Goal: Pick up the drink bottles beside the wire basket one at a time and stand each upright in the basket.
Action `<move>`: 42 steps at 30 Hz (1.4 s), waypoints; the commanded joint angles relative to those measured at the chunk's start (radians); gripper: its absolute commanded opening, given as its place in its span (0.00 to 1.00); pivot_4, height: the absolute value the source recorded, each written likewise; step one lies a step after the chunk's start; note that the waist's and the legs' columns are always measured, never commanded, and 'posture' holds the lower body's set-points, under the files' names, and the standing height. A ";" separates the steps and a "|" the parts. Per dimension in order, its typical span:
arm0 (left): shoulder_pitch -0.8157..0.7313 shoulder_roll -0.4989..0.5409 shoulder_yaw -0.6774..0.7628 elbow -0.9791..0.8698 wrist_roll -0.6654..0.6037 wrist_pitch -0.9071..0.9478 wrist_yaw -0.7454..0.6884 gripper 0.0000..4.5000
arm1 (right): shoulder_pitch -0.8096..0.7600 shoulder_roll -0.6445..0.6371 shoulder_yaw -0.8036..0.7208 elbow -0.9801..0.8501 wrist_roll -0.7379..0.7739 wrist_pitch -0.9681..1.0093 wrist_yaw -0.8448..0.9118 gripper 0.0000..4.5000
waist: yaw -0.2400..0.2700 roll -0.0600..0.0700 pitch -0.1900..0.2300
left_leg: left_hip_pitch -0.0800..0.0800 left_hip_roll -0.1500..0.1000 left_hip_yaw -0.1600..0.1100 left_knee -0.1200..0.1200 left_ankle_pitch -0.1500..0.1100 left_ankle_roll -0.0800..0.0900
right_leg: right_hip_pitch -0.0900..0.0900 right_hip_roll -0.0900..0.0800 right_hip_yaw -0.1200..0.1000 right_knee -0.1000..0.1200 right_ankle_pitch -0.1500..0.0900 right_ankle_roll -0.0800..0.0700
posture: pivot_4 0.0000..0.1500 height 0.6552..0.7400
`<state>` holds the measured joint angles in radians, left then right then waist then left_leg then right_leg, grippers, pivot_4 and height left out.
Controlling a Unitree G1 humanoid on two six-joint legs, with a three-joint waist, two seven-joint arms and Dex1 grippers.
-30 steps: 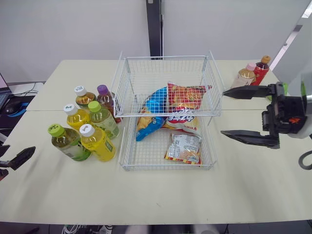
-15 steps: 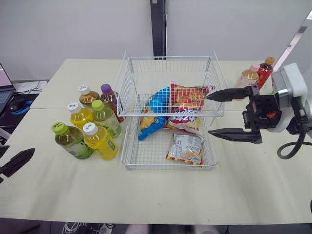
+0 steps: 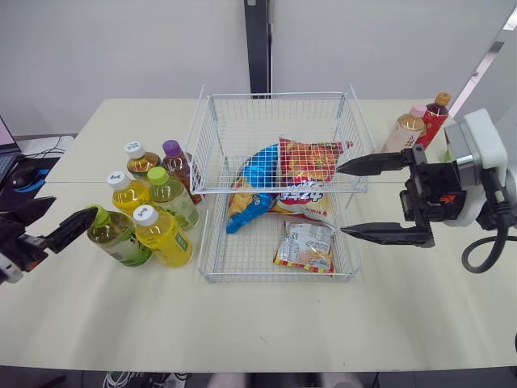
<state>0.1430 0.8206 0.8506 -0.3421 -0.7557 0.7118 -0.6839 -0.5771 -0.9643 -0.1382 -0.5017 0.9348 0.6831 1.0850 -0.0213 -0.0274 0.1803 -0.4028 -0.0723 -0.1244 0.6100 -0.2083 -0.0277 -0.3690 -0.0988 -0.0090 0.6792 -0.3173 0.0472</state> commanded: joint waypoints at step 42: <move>-0.054 0.263 0.183 0.079 -0.151 0.180 -0.134 0.31 | -0.131 0.031 -0.013 0.153 -0.100 -0.041 0.047 1.00 | -0.006 -0.003 0.002 | -0.006 0.003 -0.002 0.001 0.000 0.000 | -0.005 0.006 -0.001 0.000 0.001 -0.001 | 1.00 1.00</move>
<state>0.1152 1.0273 0.9383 -0.2790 -0.8699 0.8690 -0.7794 -0.6876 -0.9128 -0.1162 -0.3555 0.8374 0.6589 1.1134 -0.0270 -0.0308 0.1826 -0.4088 -0.0695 -0.1267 0.6107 -0.2082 -0.0278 -0.3741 -0.0918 -0.0097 0.6791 -0.3164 0.0457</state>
